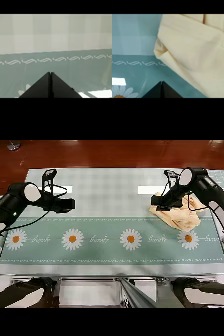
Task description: Fold the shirts.
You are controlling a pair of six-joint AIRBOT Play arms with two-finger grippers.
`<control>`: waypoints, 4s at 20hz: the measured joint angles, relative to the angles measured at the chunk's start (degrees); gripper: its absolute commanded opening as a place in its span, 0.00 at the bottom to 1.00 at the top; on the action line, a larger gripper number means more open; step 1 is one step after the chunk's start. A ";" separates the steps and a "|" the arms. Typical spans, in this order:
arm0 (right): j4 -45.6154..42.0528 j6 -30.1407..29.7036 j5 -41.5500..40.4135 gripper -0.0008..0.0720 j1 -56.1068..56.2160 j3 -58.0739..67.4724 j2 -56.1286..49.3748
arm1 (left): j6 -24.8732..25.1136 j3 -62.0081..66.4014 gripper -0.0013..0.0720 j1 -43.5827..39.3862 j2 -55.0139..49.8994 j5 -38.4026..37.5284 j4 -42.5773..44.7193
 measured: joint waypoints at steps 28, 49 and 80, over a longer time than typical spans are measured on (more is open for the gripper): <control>-12.50 0.11 -16.35 0.88 -1.01 3.08 -0.02 | 0.50 0.87 0.98 1.01 -0.59 10.32 0.92; 7.37 -10.45 -8.02 0.05 -19.69 -2.45 11.13 | 6.43 5.40 0.97 10.54 6.84 -2.38 -1.38; 25.83 -3.61 -31.87 0.87 28.79 -10.25 9.79 | 7.26 -17.81 0.98 2.91 30.86 -2.84 -14.82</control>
